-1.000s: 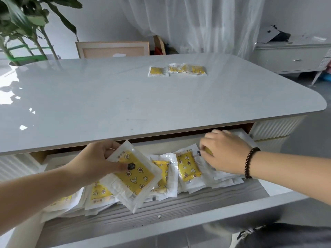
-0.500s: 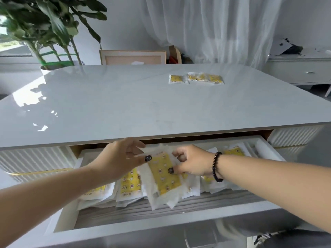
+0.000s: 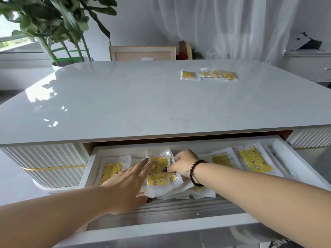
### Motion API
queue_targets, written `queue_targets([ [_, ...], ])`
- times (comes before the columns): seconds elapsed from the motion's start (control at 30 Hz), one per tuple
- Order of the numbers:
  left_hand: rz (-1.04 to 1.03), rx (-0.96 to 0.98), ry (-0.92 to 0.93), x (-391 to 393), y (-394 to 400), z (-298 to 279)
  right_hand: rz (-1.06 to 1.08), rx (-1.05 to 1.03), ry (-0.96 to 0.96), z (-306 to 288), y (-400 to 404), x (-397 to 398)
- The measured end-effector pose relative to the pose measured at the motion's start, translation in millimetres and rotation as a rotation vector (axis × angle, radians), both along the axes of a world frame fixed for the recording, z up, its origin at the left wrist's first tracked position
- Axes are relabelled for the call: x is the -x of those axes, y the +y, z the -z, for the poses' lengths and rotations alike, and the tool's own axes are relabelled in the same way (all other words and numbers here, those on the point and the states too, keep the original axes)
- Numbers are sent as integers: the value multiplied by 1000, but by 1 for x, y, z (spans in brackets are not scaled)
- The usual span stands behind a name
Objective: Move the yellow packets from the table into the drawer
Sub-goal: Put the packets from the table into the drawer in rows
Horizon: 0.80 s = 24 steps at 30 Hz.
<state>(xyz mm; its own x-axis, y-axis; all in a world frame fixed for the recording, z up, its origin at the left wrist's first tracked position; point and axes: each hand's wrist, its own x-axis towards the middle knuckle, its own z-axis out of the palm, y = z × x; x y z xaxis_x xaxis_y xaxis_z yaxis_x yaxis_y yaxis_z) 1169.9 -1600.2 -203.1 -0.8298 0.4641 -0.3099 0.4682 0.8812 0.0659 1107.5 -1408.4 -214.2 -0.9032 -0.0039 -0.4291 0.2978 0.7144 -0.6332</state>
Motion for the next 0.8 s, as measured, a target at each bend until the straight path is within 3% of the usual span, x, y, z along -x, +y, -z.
queue_targets([
  [0.13, 98, 175, 115, 7, -3, 13, -64, -106, 98, -7, 1, -6],
  [0.27, 110, 241, 96, 14, 3, 19, -69, -161, 182, -9, 9, -10],
  [0.53, 223, 385, 125, 18, 13, -1, -25, -28, 103, -14, 19, -10],
  [0.6, 255, 288, 211, 23, 11, -9, -111, -105, 163, -26, 25, -12],
  [0.7, 376, -76, 468, 28, 12, -30, -294, -193, 190, -62, 41, -24],
  [0.8, 381, -306, 632, 36, 13, -60, -386, -204, 209, -107, 65, -35],
])
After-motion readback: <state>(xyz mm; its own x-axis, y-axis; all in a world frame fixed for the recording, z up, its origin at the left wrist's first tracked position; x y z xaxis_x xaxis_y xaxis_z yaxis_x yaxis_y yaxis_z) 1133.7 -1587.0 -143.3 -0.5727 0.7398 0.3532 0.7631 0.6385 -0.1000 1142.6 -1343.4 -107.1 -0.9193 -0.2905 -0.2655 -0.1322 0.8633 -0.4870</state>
